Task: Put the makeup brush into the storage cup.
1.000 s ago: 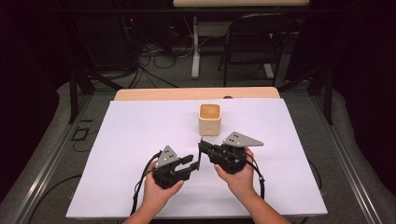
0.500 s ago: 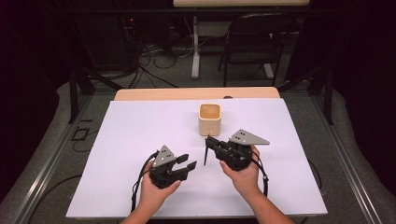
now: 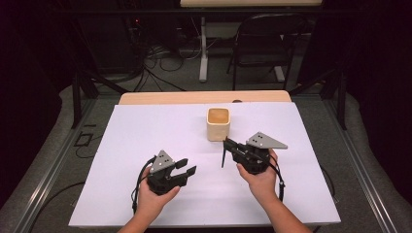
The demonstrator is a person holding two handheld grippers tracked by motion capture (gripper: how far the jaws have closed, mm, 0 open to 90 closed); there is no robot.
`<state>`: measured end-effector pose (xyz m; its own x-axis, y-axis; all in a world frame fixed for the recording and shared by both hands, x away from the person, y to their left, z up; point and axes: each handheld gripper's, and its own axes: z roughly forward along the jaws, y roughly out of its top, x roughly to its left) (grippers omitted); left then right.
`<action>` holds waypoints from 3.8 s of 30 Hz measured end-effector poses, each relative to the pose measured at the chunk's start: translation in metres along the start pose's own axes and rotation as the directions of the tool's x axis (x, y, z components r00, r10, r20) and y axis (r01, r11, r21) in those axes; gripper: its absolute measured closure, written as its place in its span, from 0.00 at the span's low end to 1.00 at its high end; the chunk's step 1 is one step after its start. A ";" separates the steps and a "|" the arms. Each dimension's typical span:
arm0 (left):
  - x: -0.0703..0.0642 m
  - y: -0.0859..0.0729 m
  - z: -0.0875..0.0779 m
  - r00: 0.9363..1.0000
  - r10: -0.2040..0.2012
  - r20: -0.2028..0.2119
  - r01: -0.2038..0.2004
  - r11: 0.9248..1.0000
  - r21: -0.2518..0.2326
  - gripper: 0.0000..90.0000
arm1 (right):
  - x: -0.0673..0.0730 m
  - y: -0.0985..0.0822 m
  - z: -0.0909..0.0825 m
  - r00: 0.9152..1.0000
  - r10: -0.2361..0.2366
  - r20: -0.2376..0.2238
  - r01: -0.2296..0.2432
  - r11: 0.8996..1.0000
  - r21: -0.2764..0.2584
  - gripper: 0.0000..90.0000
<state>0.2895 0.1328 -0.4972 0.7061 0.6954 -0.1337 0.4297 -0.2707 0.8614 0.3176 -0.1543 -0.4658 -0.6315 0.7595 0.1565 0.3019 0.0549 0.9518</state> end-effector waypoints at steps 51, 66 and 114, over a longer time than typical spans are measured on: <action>0.041 -0.033 -0.029 0.995 0.003 -0.097 -0.009 0.998 -0.061 0.37 | -0.030 0.044 -0.012 0.986 -0.083 0.143 0.091 0.995 -0.051 0.93; 0.038 -0.034 -0.028 0.996 0.014 -0.087 -0.019 0.998 -0.061 0.37 | -0.035 0.057 -0.004 0.982 -0.097 0.163 0.106 0.993 -0.051 0.93; 0.042 -0.035 -0.028 0.997 -0.004 -0.078 -0.001 0.998 -0.062 0.37 | -0.041 0.102 0.038 0.976 -0.095 0.194 0.110 0.992 -0.066 0.93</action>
<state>0.2882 0.1908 -0.5194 0.6583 0.7462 -0.0988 0.3932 -0.2291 0.8905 0.4011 -0.1555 -0.3850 -0.5067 0.8620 0.0109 0.1828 0.0951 0.9785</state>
